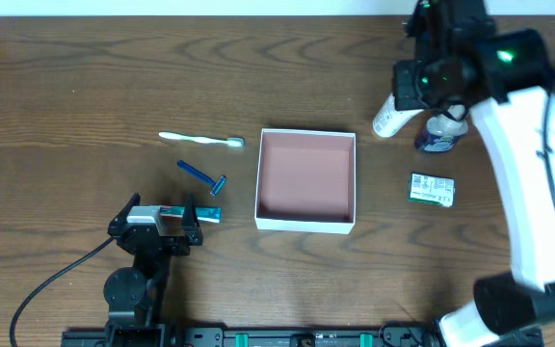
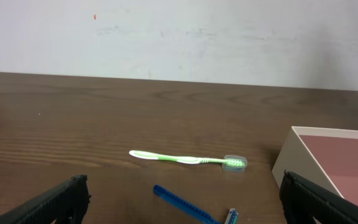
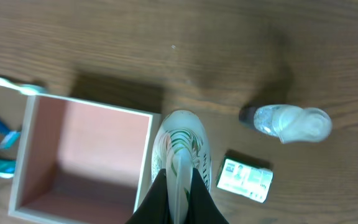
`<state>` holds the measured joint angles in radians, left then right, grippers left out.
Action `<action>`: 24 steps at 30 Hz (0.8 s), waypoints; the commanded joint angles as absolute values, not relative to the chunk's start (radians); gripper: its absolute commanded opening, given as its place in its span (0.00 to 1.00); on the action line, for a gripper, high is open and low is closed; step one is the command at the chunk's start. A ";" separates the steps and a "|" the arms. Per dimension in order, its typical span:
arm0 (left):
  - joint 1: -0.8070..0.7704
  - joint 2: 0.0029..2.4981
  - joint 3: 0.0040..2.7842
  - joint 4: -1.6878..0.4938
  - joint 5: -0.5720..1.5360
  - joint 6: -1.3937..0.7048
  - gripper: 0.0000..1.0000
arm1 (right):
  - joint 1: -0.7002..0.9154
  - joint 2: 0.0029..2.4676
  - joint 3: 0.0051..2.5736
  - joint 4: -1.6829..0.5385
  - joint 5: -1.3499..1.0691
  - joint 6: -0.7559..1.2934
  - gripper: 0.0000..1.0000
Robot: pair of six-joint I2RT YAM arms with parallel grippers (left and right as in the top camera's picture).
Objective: Pack container
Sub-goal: 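Lift the tube and carry it left over the pink box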
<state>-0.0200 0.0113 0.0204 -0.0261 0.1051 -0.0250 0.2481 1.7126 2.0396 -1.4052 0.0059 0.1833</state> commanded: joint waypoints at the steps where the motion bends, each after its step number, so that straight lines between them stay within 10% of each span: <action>1: -0.019 0.010 0.004 -0.060 0.123 -0.019 0.98 | 0.283 1.649 2.070 -1.409 -0.073 0.226 0.01; 24: -0.019 0.010 0.004 -0.060 0.123 -0.019 0.98 | 0.561 1.772 2.065 -1.332 -0.084 0.443 0.01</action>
<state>-0.0200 0.0113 0.0204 -0.0261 0.1051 -0.0250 0.5259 1.7515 2.0468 -1.3441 -0.1261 0.3813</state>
